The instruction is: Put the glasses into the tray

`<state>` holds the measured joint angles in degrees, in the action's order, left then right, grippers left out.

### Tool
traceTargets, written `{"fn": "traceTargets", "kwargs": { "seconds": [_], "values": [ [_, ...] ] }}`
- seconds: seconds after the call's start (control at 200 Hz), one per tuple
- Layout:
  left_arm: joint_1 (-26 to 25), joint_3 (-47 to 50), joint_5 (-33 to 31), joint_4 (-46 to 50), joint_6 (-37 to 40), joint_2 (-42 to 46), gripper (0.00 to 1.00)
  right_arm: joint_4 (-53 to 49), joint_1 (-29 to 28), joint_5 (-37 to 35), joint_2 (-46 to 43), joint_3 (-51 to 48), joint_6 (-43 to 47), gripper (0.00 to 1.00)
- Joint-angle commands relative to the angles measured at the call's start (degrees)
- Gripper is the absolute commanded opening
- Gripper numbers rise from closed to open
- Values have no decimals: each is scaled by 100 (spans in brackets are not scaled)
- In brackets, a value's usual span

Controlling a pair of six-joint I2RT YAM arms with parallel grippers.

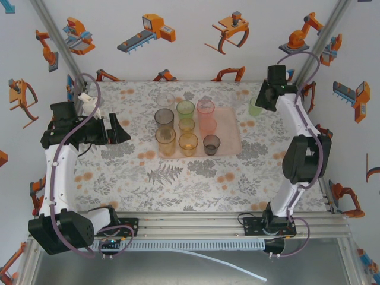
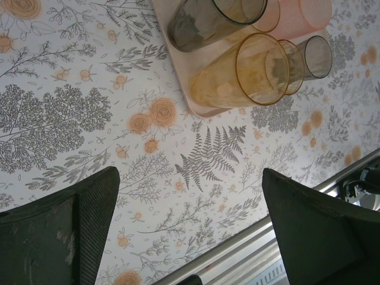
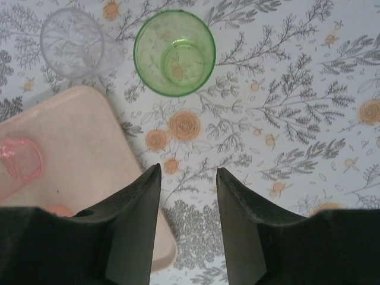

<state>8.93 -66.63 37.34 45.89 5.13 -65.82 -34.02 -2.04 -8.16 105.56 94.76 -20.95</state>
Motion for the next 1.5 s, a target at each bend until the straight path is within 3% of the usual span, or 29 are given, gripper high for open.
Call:
{"fn": "traceTargets", "kwargs": {
  "seconds": [0.0,1.197,1.492],
  "values": [
    [-13,-44,50,69,16,153,97,118,123,95,303,430,90,42],
    [118,130,-13,26,50,166,97,221,437,231,2106,1638,249,42],
    [131,148,-24,17,43,168,97,220,449,245,2267,1640,253,32]
  ]
}}
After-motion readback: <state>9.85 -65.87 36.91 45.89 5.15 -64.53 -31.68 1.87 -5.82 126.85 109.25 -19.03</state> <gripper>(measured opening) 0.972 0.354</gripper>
